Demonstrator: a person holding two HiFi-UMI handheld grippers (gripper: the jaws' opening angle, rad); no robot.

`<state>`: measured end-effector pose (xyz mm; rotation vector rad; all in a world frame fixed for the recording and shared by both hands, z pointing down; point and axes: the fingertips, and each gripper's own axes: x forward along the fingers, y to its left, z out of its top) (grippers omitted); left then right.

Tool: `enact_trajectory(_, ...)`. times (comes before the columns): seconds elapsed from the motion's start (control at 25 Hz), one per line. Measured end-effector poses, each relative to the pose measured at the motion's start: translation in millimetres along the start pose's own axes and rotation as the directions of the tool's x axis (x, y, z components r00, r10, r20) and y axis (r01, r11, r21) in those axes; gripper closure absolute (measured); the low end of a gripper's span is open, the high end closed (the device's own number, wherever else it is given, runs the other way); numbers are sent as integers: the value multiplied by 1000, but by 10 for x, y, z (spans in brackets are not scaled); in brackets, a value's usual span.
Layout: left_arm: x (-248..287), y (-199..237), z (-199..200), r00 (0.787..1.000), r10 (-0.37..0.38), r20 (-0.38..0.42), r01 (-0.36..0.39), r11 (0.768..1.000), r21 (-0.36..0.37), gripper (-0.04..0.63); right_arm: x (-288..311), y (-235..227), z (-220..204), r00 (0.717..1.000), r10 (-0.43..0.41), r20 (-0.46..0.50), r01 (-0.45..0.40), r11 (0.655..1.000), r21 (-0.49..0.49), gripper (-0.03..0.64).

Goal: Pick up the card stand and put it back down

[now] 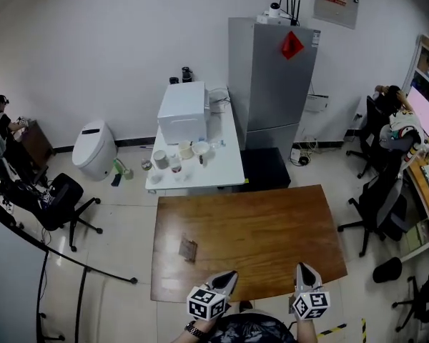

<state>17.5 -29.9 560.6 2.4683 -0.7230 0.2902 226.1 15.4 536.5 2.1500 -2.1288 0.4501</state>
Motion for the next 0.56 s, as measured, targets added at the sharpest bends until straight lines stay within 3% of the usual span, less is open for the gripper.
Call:
enact_trajectory(0.2, -130, 44, -118, 1000, 23, 2, -22, 999, -26, 598, -19, 115, -51, 997, 68, -32, -65, 994, 85, 624)
enact_trajectory(0.56, -395, 308, -421, 998, 63, -13, -64, 994, -91, 598, 121, 528, -196, 982, 171, -75, -162, 980, 113, 624)
